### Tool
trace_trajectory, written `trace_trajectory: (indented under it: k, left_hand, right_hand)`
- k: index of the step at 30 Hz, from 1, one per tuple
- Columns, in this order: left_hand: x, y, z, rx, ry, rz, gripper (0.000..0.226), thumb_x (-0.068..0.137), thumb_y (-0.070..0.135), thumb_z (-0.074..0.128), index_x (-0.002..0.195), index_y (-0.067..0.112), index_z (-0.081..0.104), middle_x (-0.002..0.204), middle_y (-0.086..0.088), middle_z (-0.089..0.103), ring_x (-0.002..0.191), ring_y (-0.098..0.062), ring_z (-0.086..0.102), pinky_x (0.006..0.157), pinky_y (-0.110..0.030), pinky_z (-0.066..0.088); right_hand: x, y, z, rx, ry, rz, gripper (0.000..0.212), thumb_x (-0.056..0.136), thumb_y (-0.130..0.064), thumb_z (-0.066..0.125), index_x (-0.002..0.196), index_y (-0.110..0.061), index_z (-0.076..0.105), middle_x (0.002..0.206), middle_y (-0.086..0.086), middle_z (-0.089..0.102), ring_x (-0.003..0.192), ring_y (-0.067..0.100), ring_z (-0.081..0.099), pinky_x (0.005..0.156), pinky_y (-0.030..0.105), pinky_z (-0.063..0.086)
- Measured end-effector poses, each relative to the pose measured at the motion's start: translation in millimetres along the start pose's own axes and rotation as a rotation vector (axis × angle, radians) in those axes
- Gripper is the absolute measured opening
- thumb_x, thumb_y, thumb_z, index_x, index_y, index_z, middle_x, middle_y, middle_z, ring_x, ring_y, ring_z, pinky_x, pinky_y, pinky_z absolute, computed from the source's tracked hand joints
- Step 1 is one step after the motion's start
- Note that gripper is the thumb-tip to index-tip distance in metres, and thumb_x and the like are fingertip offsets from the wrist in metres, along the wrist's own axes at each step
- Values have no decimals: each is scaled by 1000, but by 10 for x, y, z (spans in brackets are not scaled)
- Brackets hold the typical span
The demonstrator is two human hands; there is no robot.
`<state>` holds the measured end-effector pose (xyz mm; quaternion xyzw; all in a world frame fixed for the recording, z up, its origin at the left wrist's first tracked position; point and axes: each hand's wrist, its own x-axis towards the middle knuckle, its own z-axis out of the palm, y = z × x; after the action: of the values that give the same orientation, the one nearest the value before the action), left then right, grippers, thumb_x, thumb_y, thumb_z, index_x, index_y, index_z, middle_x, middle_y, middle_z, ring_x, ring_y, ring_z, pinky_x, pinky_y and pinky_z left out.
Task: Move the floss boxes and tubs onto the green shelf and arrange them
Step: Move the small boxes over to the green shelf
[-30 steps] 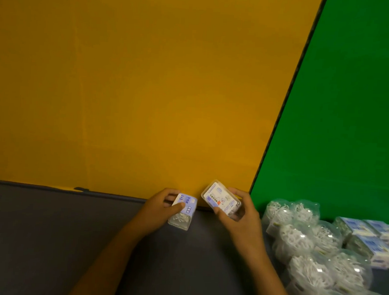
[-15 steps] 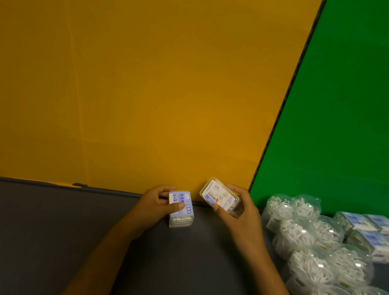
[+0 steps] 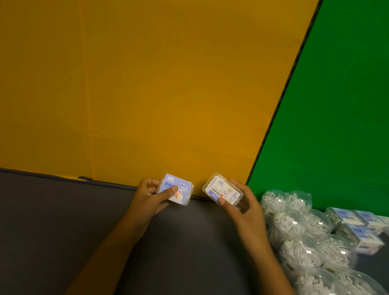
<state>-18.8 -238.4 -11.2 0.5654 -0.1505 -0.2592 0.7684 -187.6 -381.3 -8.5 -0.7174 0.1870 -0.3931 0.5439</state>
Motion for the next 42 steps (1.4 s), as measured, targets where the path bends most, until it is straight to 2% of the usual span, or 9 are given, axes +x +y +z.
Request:
trace_trajectory:
  k: [7, 15, 20, 23, 28, 31, 35, 38, 42]
  left_hand:
    - [-543, 137, 144, -74, -36, 50, 31, 80, 8, 71, 101, 13, 49, 106, -15, 70, 96, -22, 70, 90, -41, 53]
    - [-1295, 103, 664, -139, -53, 82, 28, 84, 7, 66, 108, 8, 52, 105, -14, 71, 94, -20, 71, 82, -31, 57]
    - [-1777, 22, 1199, -115, -115, 96, 24, 85, 6, 65, 105, 12, 53, 108, -16, 69, 98, -21, 69, 88, -35, 53]
    - [-2058, -42, 1532, -106, -169, 125, 26, 84, 8, 67, 104, 15, 51, 108, -16, 69, 95, -19, 70, 84, -31, 57]
    - [-2497, -200, 2026, -19, -263, 195, 49, 75, 24, 72, 121, 32, 56, 110, -10, 70, 100, -22, 69, 81, -32, 57]
    - [-2719, -320, 2286, 4, -276, 224, 44, 76, 24, 71, 118, 32, 61, 111, -8, 70, 100, -22, 69, 80, -34, 55]
    - [-2921, -454, 2595, 39, -234, 268, 40, 78, 23, 72, 116, 30, 62, 112, -8, 69, 95, -20, 71, 78, -33, 58]
    - [-2993, -497, 2803, 113, -225, 310, 37, 82, 21, 72, 116, 32, 62, 109, -5, 67, 92, -11, 70, 84, -38, 57]
    - [-2978, -552, 3069, 214, -240, 358, 41, 74, 34, 74, 112, 35, 61, 104, 2, 67, 91, -11, 69, 83, -41, 57]
  right_hand:
    - [-261, -386, -289, -43, -9, -63, 46, 86, -5, 72, 126, -23, 61, 120, -11, 67, 105, -3, 63, 80, 13, 52]
    - [-751, -775, -1117, -56, 86, -103, 41, 86, -13, 73, 122, -30, 61, 115, -15, 69, 106, 5, 65, 84, 28, 57]
    - [-1109, -919, -1810, -41, 164, -98, 41, 85, -10, 73, 122, -25, 60, 115, -10, 69, 104, 4, 66, 82, 25, 57]
    - [-1312, -956, -2203, -27, 207, -84, 42, 84, -7, 74, 121, -20, 59, 114, -6, 69, 103, 5, 67, 84, 29, 58]
    - [-1622, -967, -2859, -43, 244, -68, 43, 83, -4, 73, 120, -19, 57, 111, -8, 69, 100, 5, 68, 81, 30, 59]
    - [-1778, -968, -3201, -65, 259, -65, 41, 84, -3, 73, 119, -16, 57, 109, -6, 70, 97, 3, 68, 82, 33, 59]
    - [-1943, -953, -3602, -91, 278, -59, 38, 84, -3, 73, 117, -16, 58, 109, -1, 71, 95, 4, 69, 78, 26, 58]
    - [-2001, -959, -3848, -96, 288, -51, 38, 83, -2, 73, 116, -14, 58, 106, 0, 71, 91, 2, 69, 74, 21, 56]
    - [-1954, -923, -4114, -108, 300, -51, 39, 83, -2, 74, 116, -14, 59, 105, 0, 72, 89, 1, 69, 73, 17, 54]
